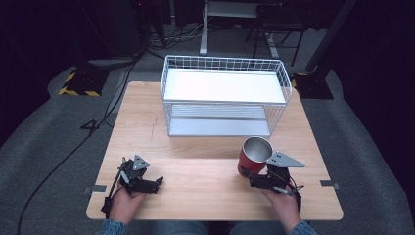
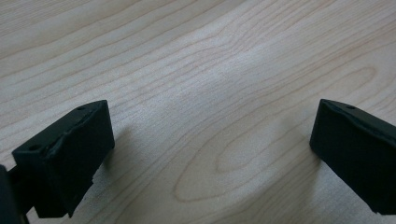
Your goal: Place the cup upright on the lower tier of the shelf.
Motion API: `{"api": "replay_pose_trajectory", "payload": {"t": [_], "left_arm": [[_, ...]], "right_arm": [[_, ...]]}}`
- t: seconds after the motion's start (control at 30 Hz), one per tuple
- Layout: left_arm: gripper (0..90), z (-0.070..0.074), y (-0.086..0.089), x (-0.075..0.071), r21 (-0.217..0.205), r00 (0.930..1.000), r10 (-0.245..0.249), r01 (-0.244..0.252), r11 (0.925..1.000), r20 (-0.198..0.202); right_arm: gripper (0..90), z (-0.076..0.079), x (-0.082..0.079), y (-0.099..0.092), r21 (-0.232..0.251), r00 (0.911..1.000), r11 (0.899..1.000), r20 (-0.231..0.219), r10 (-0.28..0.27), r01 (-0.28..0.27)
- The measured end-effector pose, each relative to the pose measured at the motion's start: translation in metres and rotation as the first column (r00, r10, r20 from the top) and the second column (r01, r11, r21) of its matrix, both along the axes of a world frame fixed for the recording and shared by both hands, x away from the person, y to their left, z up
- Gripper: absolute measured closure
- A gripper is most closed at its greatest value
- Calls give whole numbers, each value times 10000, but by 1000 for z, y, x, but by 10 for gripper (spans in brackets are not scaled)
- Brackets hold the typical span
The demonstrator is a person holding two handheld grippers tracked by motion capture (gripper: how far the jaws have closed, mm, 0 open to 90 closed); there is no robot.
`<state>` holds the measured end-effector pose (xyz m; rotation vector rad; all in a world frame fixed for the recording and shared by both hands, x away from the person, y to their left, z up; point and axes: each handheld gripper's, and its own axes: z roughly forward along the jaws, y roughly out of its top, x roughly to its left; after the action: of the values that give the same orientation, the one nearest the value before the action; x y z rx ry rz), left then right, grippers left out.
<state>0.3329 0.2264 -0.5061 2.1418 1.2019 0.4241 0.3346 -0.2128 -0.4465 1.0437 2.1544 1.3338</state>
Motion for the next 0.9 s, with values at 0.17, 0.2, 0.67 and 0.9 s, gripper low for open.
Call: {"api": "replay_pose_trajectory", "payload": {"t": [0.17,0.2,0.67,0.9], "left_arm": [[2,0,0,0,4,10000,-2,2,10000,0],[2,0,0,0,5,10000,-3,3,10000,1],[2,0,0,1,31,10000,-38,38,10000,-3],[2,0,0,1,21,10000,-41,42,10000,-16]], "right_arm": [[165,7,10,4,80,9998,9998,-121,-180,181],[165,8,12,5,100,9997,9998,-137,-190,191],[165,18,46,22,-26,9988,9992,-278,-392,391],[165,17,68,34,51,9977,9982,-333,-595,597]]}}
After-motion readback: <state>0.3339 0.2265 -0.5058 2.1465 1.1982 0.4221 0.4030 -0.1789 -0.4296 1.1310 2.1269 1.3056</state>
